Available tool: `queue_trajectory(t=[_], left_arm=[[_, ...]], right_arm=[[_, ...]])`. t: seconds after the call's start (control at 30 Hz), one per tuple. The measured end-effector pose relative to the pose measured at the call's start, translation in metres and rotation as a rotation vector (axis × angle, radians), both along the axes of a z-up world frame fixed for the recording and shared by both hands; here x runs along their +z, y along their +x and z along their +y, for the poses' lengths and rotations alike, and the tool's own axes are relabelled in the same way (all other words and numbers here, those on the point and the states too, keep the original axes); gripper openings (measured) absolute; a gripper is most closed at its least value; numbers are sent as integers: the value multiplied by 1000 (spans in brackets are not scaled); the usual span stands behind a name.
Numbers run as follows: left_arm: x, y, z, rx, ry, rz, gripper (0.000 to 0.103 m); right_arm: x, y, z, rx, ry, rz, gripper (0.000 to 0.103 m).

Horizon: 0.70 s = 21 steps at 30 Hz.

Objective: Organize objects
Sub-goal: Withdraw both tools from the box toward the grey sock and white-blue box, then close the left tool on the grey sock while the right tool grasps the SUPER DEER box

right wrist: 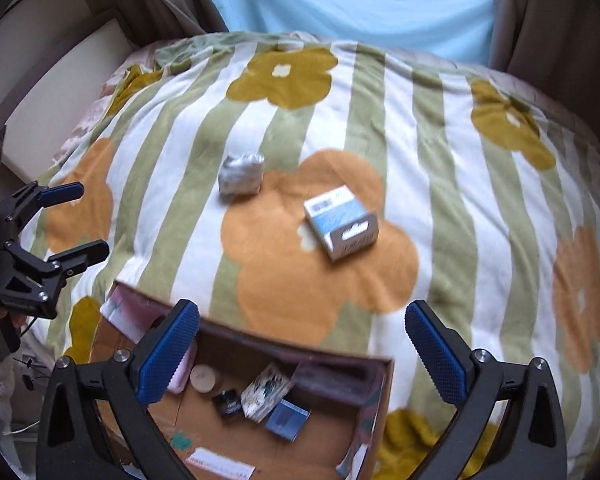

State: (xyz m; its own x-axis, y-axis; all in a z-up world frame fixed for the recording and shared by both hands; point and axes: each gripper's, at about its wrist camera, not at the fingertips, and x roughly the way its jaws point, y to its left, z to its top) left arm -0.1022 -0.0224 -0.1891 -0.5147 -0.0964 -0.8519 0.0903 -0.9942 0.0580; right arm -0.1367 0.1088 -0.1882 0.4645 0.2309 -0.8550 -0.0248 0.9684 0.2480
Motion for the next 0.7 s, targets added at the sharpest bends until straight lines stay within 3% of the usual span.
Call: queue_trajectory(t=[0.23,0.4,0.7], left_arm=[[-29,-49,-25,-108,11,-1,103],[-61,-86,-43,-150,-15,-7,103],[-110,-134,-64,-173,47,-36,103]], right_arm=[[-9,49,-11,51,-70,-19,103],[-38,86,-15,107,-87,23,103],[-89,126,-7,203,-144,63,103]])
